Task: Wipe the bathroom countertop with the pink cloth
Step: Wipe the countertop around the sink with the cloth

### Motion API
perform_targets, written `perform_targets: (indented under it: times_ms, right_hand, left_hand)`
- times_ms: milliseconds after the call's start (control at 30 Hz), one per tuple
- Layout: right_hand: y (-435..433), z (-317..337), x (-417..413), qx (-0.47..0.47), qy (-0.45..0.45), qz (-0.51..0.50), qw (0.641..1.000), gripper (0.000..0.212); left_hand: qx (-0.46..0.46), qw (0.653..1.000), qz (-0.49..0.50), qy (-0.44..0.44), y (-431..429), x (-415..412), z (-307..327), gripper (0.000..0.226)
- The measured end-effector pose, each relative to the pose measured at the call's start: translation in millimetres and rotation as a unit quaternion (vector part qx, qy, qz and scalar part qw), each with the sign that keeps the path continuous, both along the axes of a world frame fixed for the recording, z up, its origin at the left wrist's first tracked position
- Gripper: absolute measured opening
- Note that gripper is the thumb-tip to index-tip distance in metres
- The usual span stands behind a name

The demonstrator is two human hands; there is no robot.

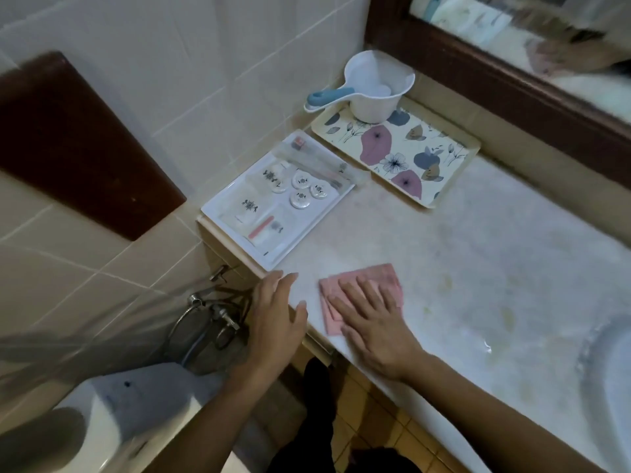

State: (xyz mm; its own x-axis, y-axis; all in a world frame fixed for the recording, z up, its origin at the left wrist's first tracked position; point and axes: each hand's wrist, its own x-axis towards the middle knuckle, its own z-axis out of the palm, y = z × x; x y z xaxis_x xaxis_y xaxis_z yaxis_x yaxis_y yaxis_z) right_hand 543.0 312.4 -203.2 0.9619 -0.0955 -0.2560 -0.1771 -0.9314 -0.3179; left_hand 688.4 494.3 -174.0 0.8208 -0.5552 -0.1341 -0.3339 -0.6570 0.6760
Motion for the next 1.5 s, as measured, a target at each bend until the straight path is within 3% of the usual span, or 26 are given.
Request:
perform_targets:
  times_ms: [67, 167, 267, 333, 467, 567, 667, 767, 833, 1000, 1133, 1233, 1333, 1433, 1500]
  right_hand:
    - [-35.4, 0.5, -18.1, -0.025, -0.003, 0.029, 0.999, 0.057]
    - [-99.2, 0.2, 6.6, -0.054, 0.003, -0.096, 0.994, 0.057]
    - [-121.2, 1.0, 63.7, -0.039, 0.023, -0.228, 0.973, 0.059]
    - [-98.8, -2.0, 84.8, -0.035, 0.027, -0.254, 0.966, 0.061]
    - [-22.1, 2.6, 23.1, -0.017, 0.017, -0.087, 0.996, 0.063]
    - [-39.1, 7.1, -43.7, -0.005, 0.020, 0.026, 0.999, 0.058]
    - [-98.2, 3.9, -33.0, -0.043, 0.021, -0.061, 0.997, 0.058]
    - [-125.1, 5.6, 41.2, -0.033, 0.030, -0.209, 0.977, 0.063]
    - [-120.1, 4.9, 89.0, -0.041, 0.033, -0.243, 0.969, 0.063]
    - [-57.1, -1.2, 115.1, 0.019, -0.006, -0.208, 0.978, 0.064]
    - [29.5, 2.0, 32.5, 0.041, -0.037, -0.070, 0.996, 0.058]
    - [43.7, 12.0, -48.3, 0.036, -0.013, -0.028, 0.999, 0.055]
    - [-5.2, 9.5, -63.7, -0.018, 0.006, -0.090, 0.996, 0.057]
    - [-57.4, 7.5, -7.5, -0.087, 0.005, -0.179, 0.980, 0.058]
    - [-68.9, 6.5, 35.7, -0.072, 0.003, -0.226, 0.972, 0.060]
  left_hand:
    - [0.051, 0.994, -0.081, -0.049, -5.7, 10.7, -12.7, 0.058]
    - [0.170, 0.964, -0.168, -0.118, -4.4, 13.2, -38.3, 0.068]
    - [0.177, 0.960, -0.177, -0.128, -1.3, 4.5, -53.6, 0.068]
    - [0.171, 0.961, -0.171, -0.133, -0.9, 2.7, -58.5, 0.067]
    - [0.166, 0.961, -0.171, -0.142, 1.2, 5.9, -61.2, 0.067]
    - [0.167, 0.960, -0.175, -0.143, 0.9, 5.8, -61.2, 0.068]
    - [0.164, 0.960, -0.177, -0.140, 0.4, 4.3, -61.3, 0.067]
    - [0.148, 0.963, -0.180, -0.136, 2.1, 7.8, -59.7, 0.066]
    - [0.143, 0.963, -0.182, -0.137, 3.0, 11.3, -58.7, 0.066]
    - [0.056, 0.985, -0.136, -0.089, 1.2, 17.0, -50.1, 0.060]
    - [-0.012, 0.998, -0.064, 0.005, 0.7, 20.3, -37.4, 0.055]
    - [0.014, 0.995, -0.098, -0.020, 2.2, 22.3, -35.8, 0.054]
    - [0.049, 0.990, -0.127, -0.048, 1.4, 17.1, -38.1, 0.054]
    - [0.066, 0.989, -0.118, -0.067, -2.7, 11.6, -39.8, 0.053]
    - [0.066, 0.989, -0.101, -0.086, -7.2, 8.6, -40.4, 0.050]
